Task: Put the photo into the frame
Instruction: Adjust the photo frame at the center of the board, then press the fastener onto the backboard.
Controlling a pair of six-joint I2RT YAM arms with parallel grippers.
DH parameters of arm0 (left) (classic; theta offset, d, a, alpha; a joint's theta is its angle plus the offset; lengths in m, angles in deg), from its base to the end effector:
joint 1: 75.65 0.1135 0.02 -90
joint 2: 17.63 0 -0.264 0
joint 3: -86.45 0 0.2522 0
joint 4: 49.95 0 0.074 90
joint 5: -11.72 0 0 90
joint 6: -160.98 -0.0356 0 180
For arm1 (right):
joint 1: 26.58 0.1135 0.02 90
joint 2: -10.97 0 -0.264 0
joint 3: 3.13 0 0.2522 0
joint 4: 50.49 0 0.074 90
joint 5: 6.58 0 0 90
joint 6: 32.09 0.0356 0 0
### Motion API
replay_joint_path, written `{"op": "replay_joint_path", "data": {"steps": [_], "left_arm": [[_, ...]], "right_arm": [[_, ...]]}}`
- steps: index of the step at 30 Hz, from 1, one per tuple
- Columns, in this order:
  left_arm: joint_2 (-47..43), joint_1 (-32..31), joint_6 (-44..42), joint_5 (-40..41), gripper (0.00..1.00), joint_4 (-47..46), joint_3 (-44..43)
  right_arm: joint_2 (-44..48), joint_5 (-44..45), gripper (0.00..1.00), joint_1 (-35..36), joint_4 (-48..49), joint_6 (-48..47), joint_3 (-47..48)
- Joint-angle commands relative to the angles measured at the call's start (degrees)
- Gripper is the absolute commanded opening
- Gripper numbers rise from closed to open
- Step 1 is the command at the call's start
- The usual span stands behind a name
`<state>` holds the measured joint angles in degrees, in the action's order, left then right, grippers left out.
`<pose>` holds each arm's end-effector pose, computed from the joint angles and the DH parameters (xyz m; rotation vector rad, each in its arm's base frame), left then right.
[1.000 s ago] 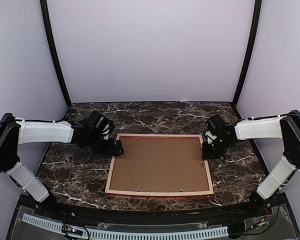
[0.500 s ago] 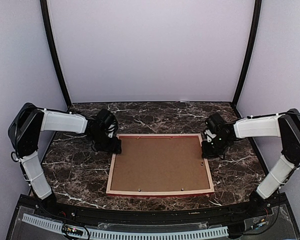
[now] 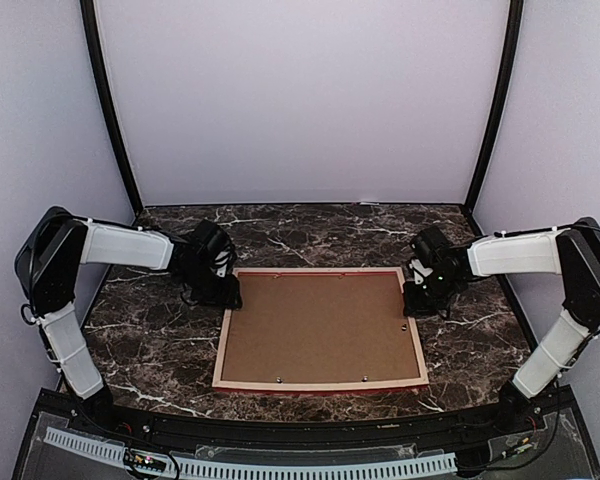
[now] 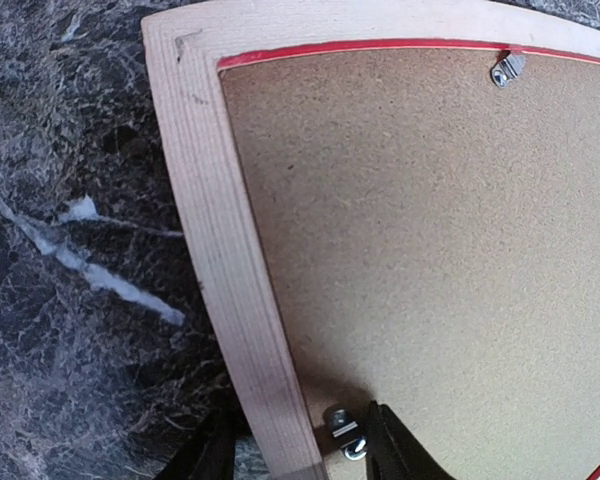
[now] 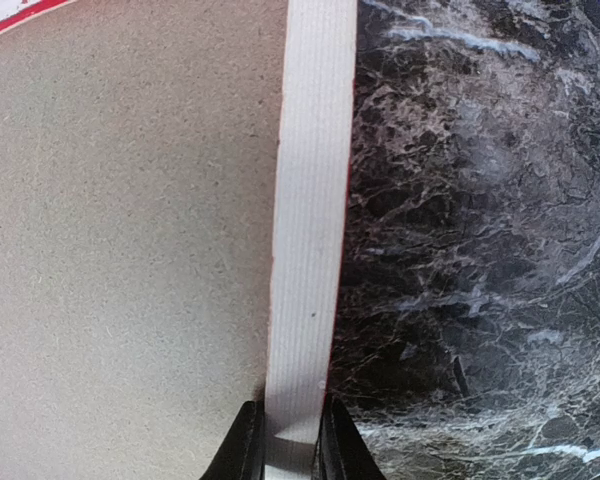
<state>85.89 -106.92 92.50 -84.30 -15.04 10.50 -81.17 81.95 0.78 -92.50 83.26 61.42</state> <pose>0.3022 -0.1879 0.1564 0.2666 2.7131 -0.4251 0.2585 0.1348 0.1578 -0.0560 2.8219 0.2579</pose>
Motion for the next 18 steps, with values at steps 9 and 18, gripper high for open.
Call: {"op": "replay_joint_path", "data": {"steps": [9,18], "left_arm": [[-4.8,0.2,4.0,-3.2,0.44,-0.6,5.1],[-4.4,0.6,5.7,-4.1,0.63,-3.6,5.3]], "right_arm": [[-1.0,-1.0,0.15,-0.3,1.5,-0.5,-1.4],[-0.9,-1.3,0.15,-0.2,2.5,-0.2,-2.9]]}}
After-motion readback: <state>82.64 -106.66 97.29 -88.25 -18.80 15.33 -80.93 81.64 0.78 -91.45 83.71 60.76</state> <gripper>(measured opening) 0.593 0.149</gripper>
